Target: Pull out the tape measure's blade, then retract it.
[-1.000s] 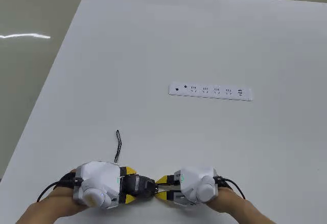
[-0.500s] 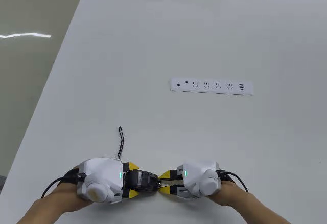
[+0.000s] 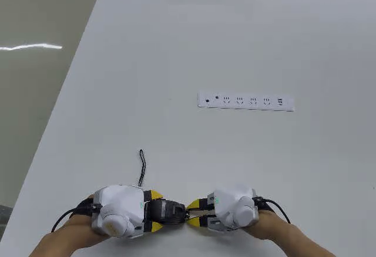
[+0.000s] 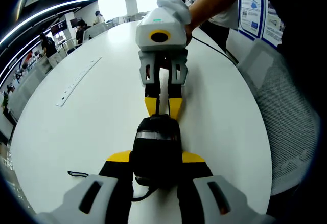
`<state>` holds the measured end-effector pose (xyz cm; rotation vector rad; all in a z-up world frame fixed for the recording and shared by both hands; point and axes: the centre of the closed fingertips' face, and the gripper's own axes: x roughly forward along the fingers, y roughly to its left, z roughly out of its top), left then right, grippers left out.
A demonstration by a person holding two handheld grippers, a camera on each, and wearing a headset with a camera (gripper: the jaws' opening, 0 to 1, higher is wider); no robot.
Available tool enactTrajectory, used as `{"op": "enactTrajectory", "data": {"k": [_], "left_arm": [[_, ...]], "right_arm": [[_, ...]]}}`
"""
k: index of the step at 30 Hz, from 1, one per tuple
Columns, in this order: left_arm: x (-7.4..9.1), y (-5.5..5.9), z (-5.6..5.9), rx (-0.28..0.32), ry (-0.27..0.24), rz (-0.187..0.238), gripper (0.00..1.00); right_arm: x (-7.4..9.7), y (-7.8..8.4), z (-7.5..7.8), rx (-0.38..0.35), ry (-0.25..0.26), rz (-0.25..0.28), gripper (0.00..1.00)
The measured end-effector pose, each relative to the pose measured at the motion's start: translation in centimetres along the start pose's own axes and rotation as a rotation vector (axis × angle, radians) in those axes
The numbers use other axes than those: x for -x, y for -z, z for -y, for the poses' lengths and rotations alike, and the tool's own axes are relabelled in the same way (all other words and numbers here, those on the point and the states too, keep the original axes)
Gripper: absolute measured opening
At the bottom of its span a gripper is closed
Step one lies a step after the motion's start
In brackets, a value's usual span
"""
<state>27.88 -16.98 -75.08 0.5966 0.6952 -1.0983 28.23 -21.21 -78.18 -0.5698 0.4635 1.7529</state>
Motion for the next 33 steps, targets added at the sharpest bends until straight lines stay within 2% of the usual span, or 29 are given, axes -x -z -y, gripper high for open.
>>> {"op": "enactTrajectory", "data": {"k": [33], "left_arm": [[0.0, 0.1, 0.1, 0.001, 0.000, -0.008, 0.29]], "right_arm": [[2.9, 1.9, 0.0, -0.024, -0.005, -0.019, 0.08]]}}
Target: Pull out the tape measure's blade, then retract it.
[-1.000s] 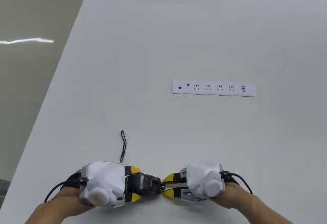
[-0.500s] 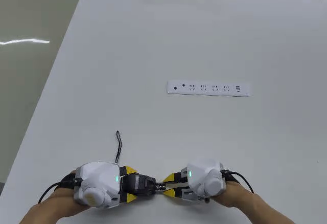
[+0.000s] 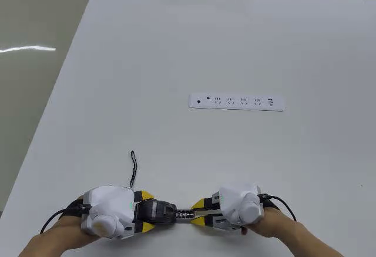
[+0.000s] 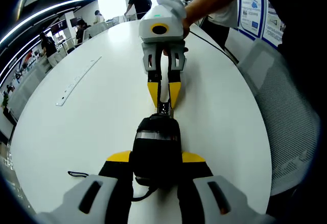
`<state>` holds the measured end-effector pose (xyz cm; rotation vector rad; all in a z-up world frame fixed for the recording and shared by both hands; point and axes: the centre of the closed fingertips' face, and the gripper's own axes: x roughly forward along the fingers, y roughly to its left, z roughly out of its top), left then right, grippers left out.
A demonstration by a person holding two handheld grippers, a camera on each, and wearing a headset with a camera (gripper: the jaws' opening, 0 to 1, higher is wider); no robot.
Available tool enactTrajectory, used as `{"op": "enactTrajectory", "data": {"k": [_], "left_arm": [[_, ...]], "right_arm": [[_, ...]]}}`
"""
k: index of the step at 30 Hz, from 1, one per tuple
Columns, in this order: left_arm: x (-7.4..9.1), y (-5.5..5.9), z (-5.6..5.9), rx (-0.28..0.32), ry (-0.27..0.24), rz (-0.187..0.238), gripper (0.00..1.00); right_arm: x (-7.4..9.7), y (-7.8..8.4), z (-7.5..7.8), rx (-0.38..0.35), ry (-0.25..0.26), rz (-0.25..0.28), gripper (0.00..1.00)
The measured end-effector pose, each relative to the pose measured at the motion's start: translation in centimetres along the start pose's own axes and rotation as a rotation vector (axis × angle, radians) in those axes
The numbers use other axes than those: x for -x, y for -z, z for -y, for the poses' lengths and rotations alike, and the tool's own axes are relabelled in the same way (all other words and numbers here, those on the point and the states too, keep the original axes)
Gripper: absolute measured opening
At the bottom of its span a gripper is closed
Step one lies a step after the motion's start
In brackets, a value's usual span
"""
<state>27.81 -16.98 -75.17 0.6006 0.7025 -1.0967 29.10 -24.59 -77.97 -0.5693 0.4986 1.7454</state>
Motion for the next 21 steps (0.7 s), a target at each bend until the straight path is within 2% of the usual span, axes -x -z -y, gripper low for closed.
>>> {"op": "enactTrajectory", "data": {"k": [21], "left_arm": [[0.1, 0.0, 0.0, 0.001, 0.007, -0.016, 0.29]], "right_arm": [[2.1, 1.4, -0.2, -0.028, -0.001, 0.001, 0.09]]}}
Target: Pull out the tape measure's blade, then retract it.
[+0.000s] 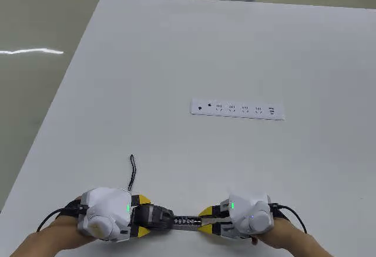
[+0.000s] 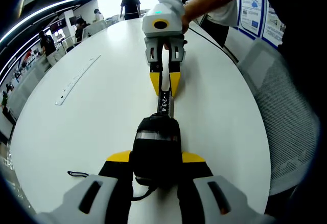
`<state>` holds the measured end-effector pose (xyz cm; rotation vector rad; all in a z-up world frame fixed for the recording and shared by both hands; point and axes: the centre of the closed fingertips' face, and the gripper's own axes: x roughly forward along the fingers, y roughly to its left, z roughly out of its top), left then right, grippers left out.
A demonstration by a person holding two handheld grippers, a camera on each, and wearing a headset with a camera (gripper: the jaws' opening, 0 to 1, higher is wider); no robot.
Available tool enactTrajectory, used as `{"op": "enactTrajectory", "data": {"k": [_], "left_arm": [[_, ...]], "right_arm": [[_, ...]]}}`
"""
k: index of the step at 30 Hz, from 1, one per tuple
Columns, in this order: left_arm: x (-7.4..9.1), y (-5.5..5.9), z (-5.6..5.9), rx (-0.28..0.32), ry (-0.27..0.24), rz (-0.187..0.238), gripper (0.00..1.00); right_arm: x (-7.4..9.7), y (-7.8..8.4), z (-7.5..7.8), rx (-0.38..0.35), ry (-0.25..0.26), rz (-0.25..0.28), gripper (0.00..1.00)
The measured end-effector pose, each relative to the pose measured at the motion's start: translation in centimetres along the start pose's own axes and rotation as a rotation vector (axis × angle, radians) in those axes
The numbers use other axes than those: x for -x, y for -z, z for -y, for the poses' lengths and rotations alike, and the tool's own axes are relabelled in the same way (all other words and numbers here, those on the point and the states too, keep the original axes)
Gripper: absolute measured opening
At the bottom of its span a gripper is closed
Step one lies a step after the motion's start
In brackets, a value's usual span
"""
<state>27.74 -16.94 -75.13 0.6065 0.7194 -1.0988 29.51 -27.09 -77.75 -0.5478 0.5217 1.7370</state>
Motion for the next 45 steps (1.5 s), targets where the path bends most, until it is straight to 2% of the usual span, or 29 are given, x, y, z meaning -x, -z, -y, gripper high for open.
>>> {"op": "enactTrajectory", "data": {"k": [14, 45], "left_arm": [[0.0, 0.1, 0.0, 0.000, 0.003, -0.005, 0.29], [-0.1, -0.1, 0.1, 0.000, -0.002, -0.030, 0.29]], "right_arm": [[0.7, 0.5, 0.0, -0.011, 0.009, -0.001, 0.08], [3.4, 2.5, -0.3, -0.039, 0.028, -0.001, 0.08]]}}
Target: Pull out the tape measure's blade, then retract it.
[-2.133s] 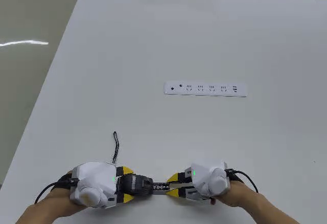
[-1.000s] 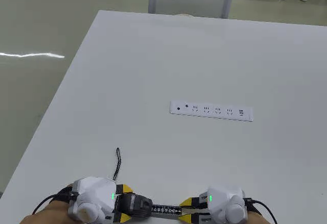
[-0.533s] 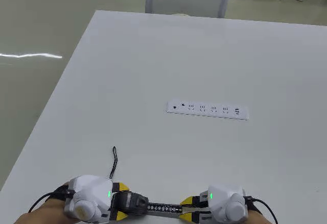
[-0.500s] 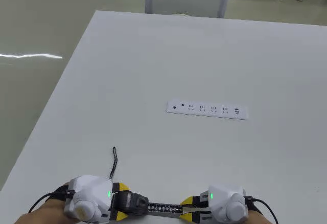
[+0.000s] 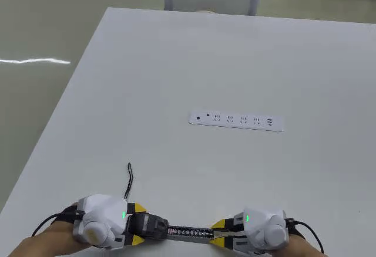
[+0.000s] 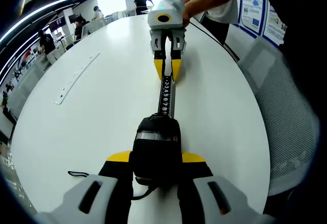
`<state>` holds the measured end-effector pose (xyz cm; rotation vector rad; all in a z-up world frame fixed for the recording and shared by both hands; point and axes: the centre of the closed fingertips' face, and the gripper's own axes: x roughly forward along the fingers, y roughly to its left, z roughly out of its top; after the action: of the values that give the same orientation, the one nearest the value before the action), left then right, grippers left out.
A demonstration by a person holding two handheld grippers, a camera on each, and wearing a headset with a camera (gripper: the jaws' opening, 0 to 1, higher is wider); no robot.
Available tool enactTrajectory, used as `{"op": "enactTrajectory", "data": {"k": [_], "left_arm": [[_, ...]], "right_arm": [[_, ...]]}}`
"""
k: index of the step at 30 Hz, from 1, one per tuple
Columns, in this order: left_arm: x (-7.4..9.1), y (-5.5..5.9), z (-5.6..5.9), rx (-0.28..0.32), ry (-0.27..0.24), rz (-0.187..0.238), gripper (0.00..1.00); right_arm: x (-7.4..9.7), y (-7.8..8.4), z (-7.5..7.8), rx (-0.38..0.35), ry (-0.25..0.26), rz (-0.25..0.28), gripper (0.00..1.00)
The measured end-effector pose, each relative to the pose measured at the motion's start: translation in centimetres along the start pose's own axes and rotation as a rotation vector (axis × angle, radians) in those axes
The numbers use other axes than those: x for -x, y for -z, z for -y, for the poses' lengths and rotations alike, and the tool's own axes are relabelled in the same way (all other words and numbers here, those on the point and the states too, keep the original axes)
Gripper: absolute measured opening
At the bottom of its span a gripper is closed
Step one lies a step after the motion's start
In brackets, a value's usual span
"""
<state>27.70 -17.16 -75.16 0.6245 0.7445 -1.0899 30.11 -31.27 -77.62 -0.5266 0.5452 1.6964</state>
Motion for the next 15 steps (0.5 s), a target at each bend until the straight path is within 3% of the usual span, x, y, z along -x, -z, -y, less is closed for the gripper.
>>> {"op": "enactTrajectory", "data": {"k": [15], "left_arm": [[0.0, 0.0, 0.1, 0.000, 0.001, -0.005, 0.29]], "right_arm": [[1.1, 0.6, 0.1, -0.004, 0.009, 0.002, 0.08]]}}
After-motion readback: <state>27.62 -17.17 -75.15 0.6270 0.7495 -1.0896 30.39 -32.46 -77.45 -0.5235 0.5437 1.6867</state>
